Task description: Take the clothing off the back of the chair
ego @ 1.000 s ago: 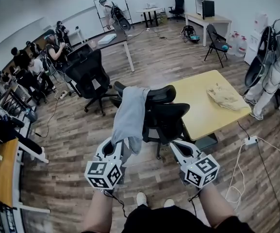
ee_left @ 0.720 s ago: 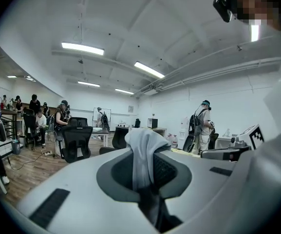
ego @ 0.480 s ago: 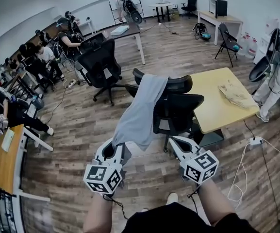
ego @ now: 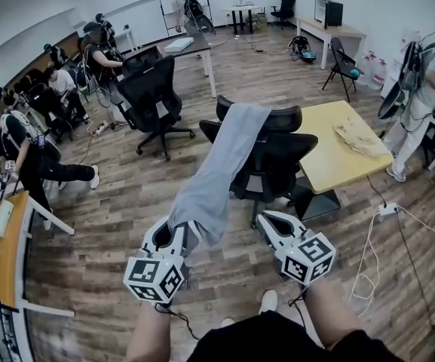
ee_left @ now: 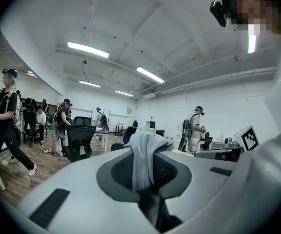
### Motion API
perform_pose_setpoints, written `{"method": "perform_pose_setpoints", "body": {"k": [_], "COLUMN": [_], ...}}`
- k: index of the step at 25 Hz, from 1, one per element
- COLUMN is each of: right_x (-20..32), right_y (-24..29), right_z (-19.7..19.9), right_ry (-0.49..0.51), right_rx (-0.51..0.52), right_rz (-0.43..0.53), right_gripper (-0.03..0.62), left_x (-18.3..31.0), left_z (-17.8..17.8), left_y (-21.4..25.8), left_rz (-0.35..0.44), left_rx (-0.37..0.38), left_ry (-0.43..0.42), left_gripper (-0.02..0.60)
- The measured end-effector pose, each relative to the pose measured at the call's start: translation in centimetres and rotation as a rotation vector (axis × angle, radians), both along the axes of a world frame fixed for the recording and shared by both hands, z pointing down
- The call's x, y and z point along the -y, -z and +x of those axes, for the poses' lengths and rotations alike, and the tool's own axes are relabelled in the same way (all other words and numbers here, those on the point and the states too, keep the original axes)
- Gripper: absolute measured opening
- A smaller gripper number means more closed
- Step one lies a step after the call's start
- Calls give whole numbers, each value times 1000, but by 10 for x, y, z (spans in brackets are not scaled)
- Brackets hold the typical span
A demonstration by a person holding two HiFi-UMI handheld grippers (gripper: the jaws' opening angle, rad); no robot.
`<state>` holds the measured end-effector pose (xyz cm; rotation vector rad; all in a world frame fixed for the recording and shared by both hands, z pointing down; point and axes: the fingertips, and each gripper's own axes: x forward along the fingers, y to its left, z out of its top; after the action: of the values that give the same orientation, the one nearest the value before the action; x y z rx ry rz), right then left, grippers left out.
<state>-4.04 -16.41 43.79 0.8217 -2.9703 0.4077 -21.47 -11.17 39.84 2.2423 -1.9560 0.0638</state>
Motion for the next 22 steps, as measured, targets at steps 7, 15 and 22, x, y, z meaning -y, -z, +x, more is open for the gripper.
{"method": "perform_pose_setpoints", "body": {"k": [7, 15, 22], "right_x": [-46, -91, -119], "right_y": [5, 3, -13], "right_z": [-8, -1, 7], "right_ry": [-52, -111, -178], "right_rx": [-26, -53, -71], "right_rz": [20, 30, 23], "right_gripper": [13, 12, 12], "left_x": [-43, -88, -114], "left_z": [-11, 8, 28], "left_y": [-8, -35, -53], "left_rz": [7, -43, -50], "left_rx": [-20, -59, -82], "left_ry": [-49, -139, -237], "left_gripper": [54, 54, 54]}}
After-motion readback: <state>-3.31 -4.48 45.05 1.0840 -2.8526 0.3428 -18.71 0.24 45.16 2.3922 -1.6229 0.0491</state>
